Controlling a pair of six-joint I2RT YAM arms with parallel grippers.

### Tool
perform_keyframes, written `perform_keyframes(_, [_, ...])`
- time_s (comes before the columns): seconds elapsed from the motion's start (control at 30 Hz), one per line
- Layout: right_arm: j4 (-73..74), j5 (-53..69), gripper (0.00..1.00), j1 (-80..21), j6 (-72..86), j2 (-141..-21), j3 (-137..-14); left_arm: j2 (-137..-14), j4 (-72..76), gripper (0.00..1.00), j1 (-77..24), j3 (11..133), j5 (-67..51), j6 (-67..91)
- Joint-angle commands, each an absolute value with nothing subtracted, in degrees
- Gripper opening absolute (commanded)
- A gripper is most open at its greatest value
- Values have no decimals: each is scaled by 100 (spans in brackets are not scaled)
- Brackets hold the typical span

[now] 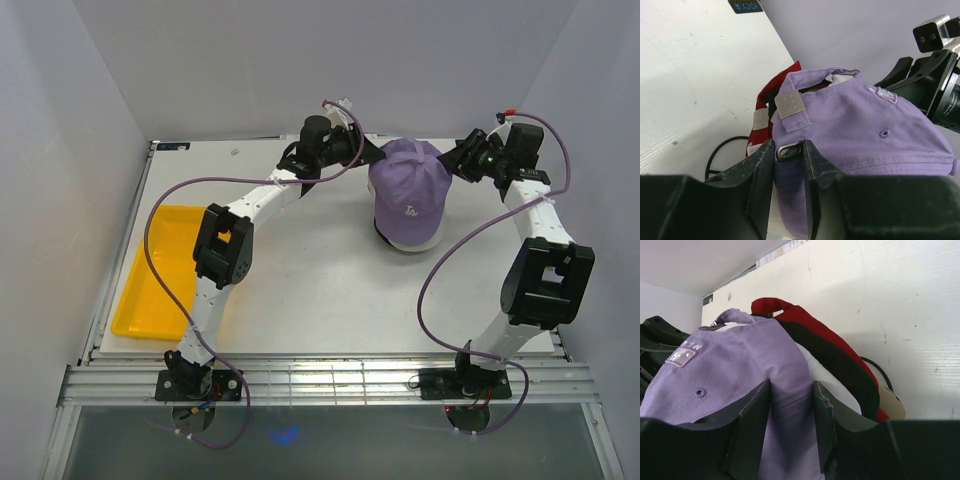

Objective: Stack the hats

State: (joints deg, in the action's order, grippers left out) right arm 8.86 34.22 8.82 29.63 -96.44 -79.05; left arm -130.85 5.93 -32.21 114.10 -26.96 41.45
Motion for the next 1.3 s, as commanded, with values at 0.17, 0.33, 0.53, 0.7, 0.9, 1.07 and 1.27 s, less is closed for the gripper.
perform_keyframes(0.17, [1204, 3033, 45, 738, 2654, -9879, -7963, -13262, 238, 21, -3357, 11725, -2488, 4210])
perform_keyframes(0.33, [1222, 2927, 51, 677, 2619, -9958, -7849, -13350, 26, 12, -3366, 11707, -2329, 4271])
perform_keyframes(0.53, [1274, 2804, 58, 598, 2566, -10054, -7778, -13324, -149, 10, -3375, 11496, -2242, 4315])
perform_keyframes(0.7, [1301, 2742, 58, 571, 2558, -10099, -7664, -13307, -272, 10, -3384, 11347, -2180, 4333])
perform_keyframes(0.9, [1433, 2610, 58, 554, 2505, -10143, -7550, -13324, -466, 11, -3393, 11233, -2092, 4386])
perform_keyframes(1.07, [1432, 2584, 59, 554, 2522, -10160, -7444, -13271, -501, 21, -3393, 11083, -2030, 4377])
perform_keyframes(1.27, [1468, 2584, 59, 554, 2566, -10222, -7409, -13228, -545, 29, -3410, 10969, -1978, 4351])
